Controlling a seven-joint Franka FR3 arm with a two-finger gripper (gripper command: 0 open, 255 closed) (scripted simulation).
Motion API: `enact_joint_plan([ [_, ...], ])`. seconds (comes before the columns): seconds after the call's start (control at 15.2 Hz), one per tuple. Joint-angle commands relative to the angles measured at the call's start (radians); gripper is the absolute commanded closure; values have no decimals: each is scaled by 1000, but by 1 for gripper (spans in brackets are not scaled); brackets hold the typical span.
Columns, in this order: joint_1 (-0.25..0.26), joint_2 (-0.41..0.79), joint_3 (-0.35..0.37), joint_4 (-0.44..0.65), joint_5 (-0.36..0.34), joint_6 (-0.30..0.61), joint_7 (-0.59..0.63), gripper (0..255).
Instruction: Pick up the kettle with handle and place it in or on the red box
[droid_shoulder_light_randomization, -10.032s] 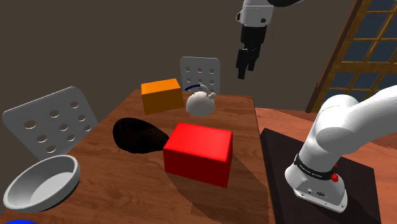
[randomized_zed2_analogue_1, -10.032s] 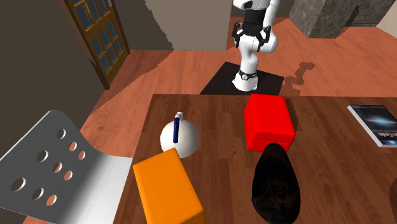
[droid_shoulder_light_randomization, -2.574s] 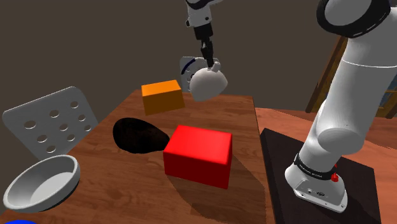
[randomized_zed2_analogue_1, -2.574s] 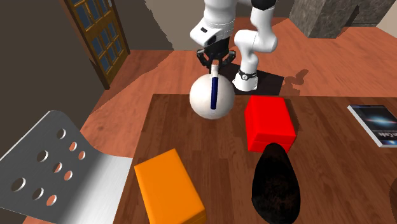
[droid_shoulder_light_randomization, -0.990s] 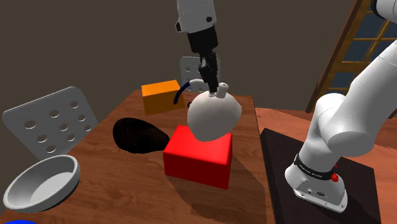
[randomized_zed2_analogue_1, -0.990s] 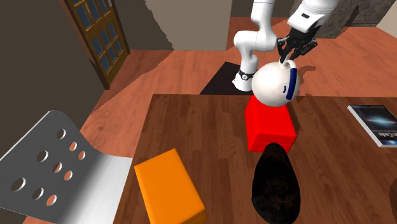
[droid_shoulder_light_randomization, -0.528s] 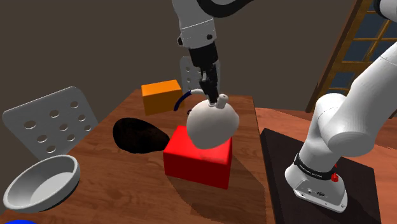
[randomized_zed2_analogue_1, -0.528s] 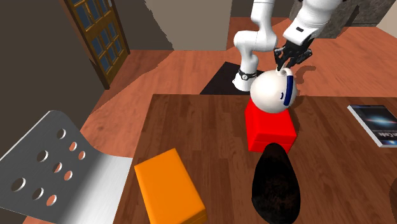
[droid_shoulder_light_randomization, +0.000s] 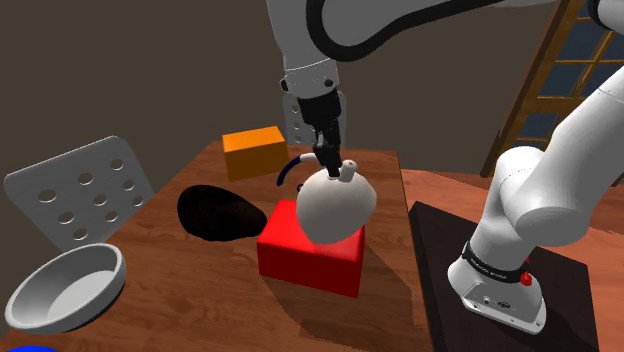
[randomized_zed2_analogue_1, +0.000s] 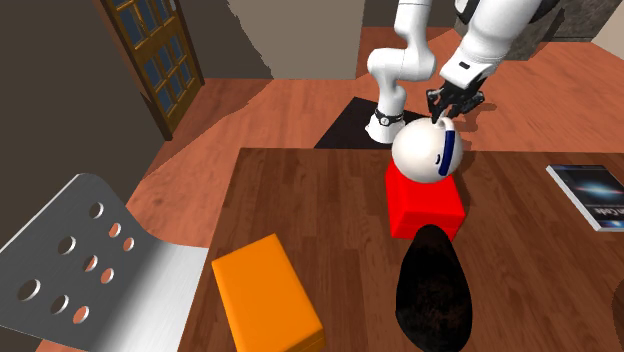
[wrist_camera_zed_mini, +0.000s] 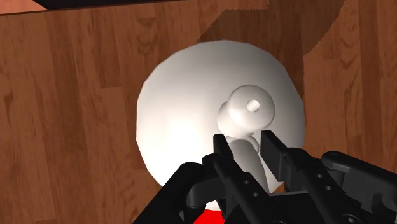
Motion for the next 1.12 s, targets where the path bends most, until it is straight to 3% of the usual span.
enact_joint_plan([
  [0.0,-1,5,-1,-32,-1,31,-4,255],
  [0.26,0,11,2,-80,0,84,-4,255],
  [0.79,-3,11,4,-80,0,84,-5,255],
  [0.86,-3,13,5,-79,0,85,-5,0],
  [1.06,-5,17,2,-75,-2,85,-8,0],
])
